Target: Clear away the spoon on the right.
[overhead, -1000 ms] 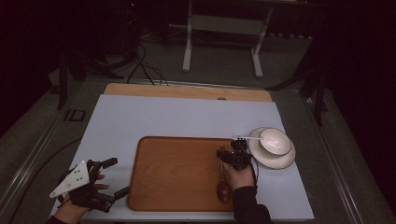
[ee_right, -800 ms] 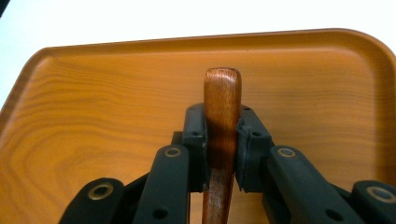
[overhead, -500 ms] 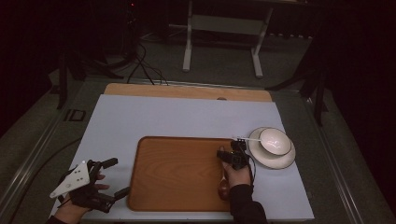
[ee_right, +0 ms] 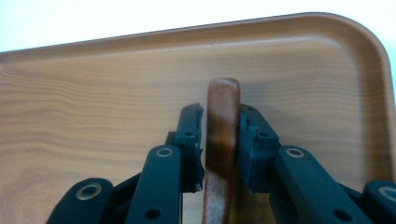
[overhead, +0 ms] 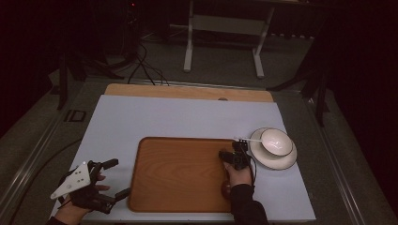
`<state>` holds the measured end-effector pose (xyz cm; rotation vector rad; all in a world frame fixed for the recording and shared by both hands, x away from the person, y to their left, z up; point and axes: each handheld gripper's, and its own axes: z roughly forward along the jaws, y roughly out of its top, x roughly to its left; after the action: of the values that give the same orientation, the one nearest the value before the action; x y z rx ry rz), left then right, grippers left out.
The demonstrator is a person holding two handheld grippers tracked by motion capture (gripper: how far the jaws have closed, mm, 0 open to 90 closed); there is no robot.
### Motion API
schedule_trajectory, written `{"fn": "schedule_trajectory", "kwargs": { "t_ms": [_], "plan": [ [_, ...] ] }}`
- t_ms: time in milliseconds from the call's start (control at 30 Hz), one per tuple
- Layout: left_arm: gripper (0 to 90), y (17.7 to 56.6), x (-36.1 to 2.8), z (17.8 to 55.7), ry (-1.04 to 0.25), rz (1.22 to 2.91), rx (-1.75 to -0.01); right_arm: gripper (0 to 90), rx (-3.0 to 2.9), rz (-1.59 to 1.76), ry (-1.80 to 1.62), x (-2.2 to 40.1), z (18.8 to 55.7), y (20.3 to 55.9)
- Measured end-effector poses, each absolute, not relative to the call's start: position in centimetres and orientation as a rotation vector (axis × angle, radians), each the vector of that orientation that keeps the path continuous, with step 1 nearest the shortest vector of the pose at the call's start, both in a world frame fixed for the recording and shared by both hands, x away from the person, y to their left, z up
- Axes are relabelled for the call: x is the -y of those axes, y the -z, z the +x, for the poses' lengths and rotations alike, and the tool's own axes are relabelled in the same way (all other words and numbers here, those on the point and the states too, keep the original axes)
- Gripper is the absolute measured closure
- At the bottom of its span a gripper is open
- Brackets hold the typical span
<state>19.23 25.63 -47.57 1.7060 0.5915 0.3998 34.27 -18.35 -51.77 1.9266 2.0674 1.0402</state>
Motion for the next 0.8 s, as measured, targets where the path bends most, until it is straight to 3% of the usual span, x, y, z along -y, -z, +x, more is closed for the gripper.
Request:
{"fn": "schedule_trajectory", "kwargs": {
  "t_ms": [267,333,500,800],
  "plan": [
    [0.0,47.6,-25.6,19.2,-0.401,1.708,-0.592,67.6,-2.075,1.909,-1.025,18.6,34.3,51.5],
    [0.0,47.6,-25.6,19.3,-0.401,1.711,-0.592,61.8,-2.093,1.895,-1.034,18.7,34.4,51.2],
    [0.0,47.6,-25.6,19.3,-0.401,1.713,-0.593,34.8,-2.141,1.824,-1.107,18.8,34.5,50.6],
    [0.0,47.6,-25.5,19.3,-0.397,1.713,-0.595,21.0,-2.214,1.715,-1.175,19.2,34.1,49.3]
  ]
}}
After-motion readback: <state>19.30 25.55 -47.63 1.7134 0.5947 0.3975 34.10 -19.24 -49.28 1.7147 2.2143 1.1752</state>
